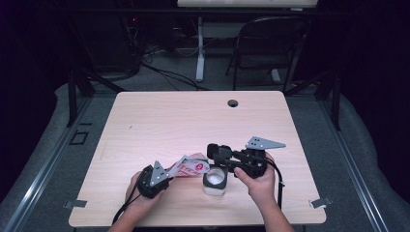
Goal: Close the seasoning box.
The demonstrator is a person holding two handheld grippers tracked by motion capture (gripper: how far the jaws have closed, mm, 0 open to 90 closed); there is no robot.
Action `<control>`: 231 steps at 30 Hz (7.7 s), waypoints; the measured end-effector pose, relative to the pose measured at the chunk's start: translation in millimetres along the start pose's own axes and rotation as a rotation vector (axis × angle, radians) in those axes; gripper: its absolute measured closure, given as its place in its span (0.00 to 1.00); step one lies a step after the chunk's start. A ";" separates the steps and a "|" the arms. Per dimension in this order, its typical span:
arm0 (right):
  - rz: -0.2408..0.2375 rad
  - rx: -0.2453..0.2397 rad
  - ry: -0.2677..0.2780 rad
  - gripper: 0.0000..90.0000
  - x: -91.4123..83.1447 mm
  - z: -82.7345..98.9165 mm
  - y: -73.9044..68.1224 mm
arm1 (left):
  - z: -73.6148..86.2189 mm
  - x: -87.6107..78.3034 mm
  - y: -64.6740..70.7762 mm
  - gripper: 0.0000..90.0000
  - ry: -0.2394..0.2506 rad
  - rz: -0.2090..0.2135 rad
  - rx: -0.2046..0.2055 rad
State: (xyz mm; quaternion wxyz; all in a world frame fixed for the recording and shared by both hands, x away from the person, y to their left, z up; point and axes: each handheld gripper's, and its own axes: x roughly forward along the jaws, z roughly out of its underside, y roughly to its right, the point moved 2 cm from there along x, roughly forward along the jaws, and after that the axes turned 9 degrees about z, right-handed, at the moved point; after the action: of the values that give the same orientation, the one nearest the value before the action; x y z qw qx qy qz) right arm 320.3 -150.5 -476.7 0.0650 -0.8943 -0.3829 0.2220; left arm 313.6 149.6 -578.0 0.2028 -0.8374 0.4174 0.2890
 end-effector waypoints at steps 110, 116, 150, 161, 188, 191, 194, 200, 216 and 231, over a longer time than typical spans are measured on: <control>0.041 0.027 0.040 0.62 -0.9 4.1 7.5 | 71.1 -76.7 -106.1 0.49 0.271 -0.321 -0.588; 0.042 0.025 0.039 0.62 -0.8 4.3 7.6 | 66.2 -82.0 -103.2 0.45 0.304 -0.333 -0.570; 0.124 0.038 0.078 0.56 -17.1 -2.7 22.2 | 20.8 -53.8 -24.5 0.39 0.179 -0.176 -0.306; 0.161 0.044 0.066 0.55 -14.1 0.9 28.3 | 14.7 -43.0 -12.3 0.38 0.152 -0.120 -0.280; 0.144 0.034 -0.010 0.68 0.5 9.1 31.2 | 11.8 -37.0 -2.4 0.39 0.139 -0.079 -0.267; 0.147 0.026 -0.006 0.70 0.2 8.6 30.0 | 11.2 -36.7 -1.7 0.39 0.141 -0.079 -0.264; 0.157 0.018 -0.009 0.73 -0.5 8.3 30.0 | 10.9 -36.7 -1.2 0.39 0.143 -0.079 -0.261; 0.171 0.002 -0.009 0.78 -1.2 8.0 29.4 | 10.5 -36.5 -0.7 0.39 0.143 -0.076 -0.261; 0.187 -0.066 -0.021 0.84 -3.1 7.1 28.8 | 9.0 -36.1 1.5 0.39 0.144 -0.069 -0.255; 0.176 -0.078 -0.016 0.80 -4.6 6.9 24.3 | 5.9 -35.3 4.6 0.39 0.149 -0.060 -0.245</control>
State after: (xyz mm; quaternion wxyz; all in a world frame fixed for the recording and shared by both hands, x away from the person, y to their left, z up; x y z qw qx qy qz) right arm 330.3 -171.0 -488.2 0.0075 -0.9246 -0.3118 0.2188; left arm 290.9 171.0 -559.8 0.0758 -0.8872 0.3675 0.2686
